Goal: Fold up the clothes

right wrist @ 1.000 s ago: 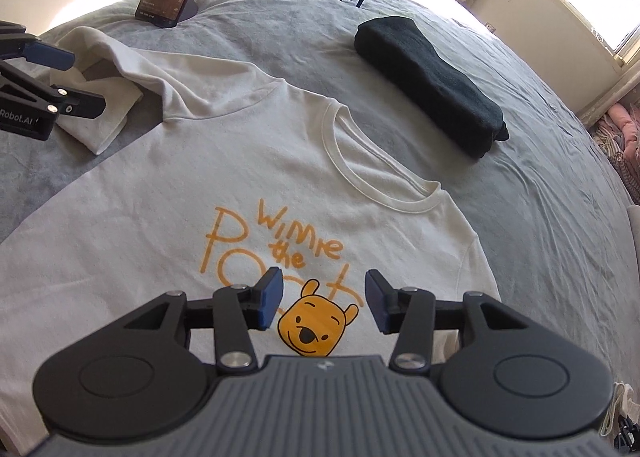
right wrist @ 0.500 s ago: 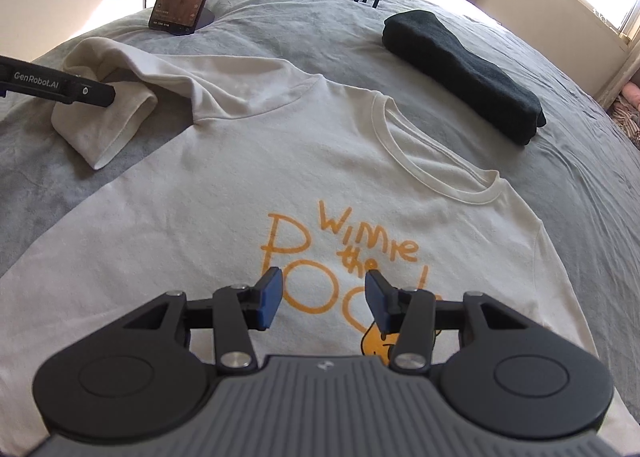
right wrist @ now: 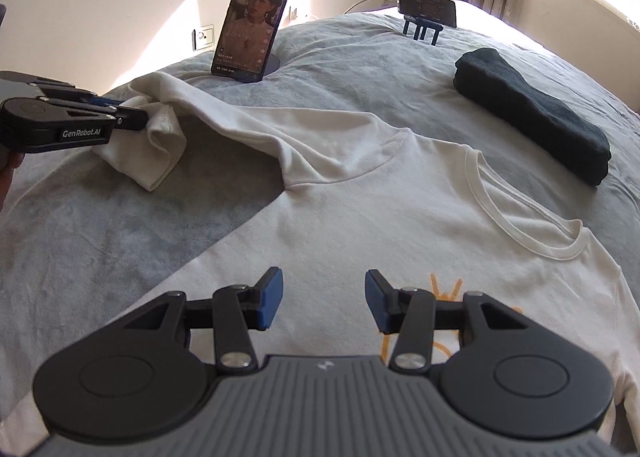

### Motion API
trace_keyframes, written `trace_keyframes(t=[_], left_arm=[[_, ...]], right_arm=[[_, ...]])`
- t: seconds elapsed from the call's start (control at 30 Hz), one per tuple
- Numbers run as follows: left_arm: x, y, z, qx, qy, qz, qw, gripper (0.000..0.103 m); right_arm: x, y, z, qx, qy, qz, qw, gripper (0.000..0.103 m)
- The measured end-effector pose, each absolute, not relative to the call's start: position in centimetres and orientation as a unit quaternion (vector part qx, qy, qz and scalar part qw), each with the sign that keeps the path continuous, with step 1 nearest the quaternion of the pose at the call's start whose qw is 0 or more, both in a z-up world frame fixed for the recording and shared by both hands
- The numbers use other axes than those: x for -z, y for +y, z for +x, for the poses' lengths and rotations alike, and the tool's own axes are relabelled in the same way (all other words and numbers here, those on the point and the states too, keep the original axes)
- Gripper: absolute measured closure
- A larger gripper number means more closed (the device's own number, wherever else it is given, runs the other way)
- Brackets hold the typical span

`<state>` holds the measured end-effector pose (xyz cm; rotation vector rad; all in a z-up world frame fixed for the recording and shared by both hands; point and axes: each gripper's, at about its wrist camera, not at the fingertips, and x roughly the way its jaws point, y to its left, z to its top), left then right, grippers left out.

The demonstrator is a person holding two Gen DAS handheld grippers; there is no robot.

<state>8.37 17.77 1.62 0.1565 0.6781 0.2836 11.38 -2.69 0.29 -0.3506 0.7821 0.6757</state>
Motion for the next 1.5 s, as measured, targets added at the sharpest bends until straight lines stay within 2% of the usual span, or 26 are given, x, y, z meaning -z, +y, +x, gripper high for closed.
trace_keyframes(t=[0.1, 0.23, 0.27, 0.33, 0.5, 0.73, 0.87, 0.97, 1.17, 1.27, 1.33, 1.4, 1.5], left_arm=[[-3.0, 18.5, 7.3, -0.195, 0.307, 0.129, 0.923, 0.085], [-4.2, 21.0, 6.1, -0.257, 0.297, 0.135, 0.91, 0.082], [-4.4, 21.8, 5.7, -0.268, 0.296, 0.128, 0.908, 0.08], [-4.9, 23.4, 5.1, -0.292, 0.294, 0.115, 0.903, 0.07], [-5.2, 27.9, 2.8, -0.235, 0.31, -0.038, 0.92, 0.056], [-3.8, 31.2, -0.6, -0.197, 0.309, -0.182, 0.912, 0.056], [-2.2, 32.3, -1.5, -0.163, 0.307, -0.297, 0.889, 0.055], [-0.7, 32.3, -1.1, -0.152, 0.315, -0.354, 0.868, 0.057], [1.2, 31.4, 0.4, -0.185, 0.312, -0.367, 0.856, 0.063], [1.4, 31.1, 1.0, -0.205, 0.306, -0.356, 0.859, 0.072], [1.4, 31.0, 1.3, -0.217, 0.305, -0.343, 0.861, 0.088], [1.2, 31.2, 1.3, -0.22, 0.306, -0.331, 0.865, 0.094], [0.5, 31.9, 1.2, -0.22, 0.301, -0.322, 0.87, 0.096]], right_arm=[[-0.5, -1.8, 11.3, -0.334, 0.365, -0.166, 0.853, 0.054], [-0.7, -1.0, 11.4, -0.341, 0.364, -0.168, 0.85, 0.054], [-0.7, -0.9, 11.4, -0.342, 0.363, -0.17, 0.85, 0.054], [-0.9, -0.8, 11.4, -0.341, 0.363, -0.173, 0.85, 0.054], [-1.6, -0.3, 11.5, -0.34, 0.359, -0.194, 0.847, 0.054], [-2.8, 1.2, 11.6, -0.347, 0.349, -0.207, 0.846, 0.054], [-3.2, 2.3, 11.4, -0.352, 0.344, -0.214, 0.844, 0.054], [-3.3, 3.1, 11.2, -0.356, 0.343, -0.214, 0.842, 0.054], [-3.7, 4.1, 10.8, -0.363, 0.339, -0.222, 0.839, 0.054], [-3.8, 4.4, 10.8, -0.361, 0.337, -0.227, 0.839, 0.054], [-3.8, 4.4, 10.9, -0.359, 0.336, -0.228, 0.84, 0.054], [-3.8, 4.4, 11.1, -0.357, 0.336, -0.227, 0.841, 0.054], [-3.8, 4.3, 11.4, -0.355, 0.337, -0.225, 0.843, 0.054]])
